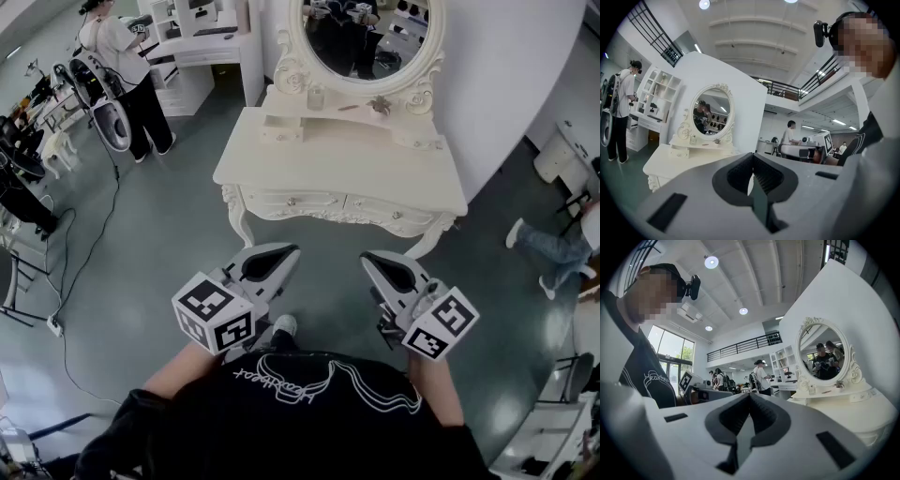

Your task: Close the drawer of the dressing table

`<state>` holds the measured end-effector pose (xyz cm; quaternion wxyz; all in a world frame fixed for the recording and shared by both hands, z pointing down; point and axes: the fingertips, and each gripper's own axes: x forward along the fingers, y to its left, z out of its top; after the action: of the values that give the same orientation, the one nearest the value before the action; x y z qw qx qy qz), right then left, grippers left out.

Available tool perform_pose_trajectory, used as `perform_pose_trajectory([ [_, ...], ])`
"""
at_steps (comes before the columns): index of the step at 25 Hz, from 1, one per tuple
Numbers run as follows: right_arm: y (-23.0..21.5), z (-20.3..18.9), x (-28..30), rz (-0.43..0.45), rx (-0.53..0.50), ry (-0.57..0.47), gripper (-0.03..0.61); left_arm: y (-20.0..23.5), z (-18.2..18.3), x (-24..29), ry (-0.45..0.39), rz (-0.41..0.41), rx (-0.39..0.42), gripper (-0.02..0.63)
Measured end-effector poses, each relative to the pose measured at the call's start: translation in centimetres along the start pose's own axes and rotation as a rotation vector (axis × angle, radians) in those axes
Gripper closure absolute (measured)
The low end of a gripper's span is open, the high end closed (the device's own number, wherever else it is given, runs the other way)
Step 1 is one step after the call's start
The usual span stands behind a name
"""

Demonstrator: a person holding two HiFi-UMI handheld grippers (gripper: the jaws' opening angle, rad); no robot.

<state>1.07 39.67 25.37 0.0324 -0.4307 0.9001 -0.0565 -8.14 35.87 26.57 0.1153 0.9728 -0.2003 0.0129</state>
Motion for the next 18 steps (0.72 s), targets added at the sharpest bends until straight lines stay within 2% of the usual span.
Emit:
perform_pose_trajectory([
  [10, 0.9, 0.7, -0.5, 0.001, -0.008, -0.011, 0.575, -1.0, 0.8, -0.7, -0.009, 0.01, 0.044, 0.611],
  [17, -1.5, -0.7, 0.4, -0.07, 0.025, 0.014, 0.575, 1.7, 0.3, -0.2, -0.015, 0.073, 0.042, 0.606],
  [18, -1.8, -1.0, 0.6, -0.071, 0.029, 0.019, 0.575, 2.3, -0.1, -0.1, -0.008, 0.082, 0.037, 0.583],
])
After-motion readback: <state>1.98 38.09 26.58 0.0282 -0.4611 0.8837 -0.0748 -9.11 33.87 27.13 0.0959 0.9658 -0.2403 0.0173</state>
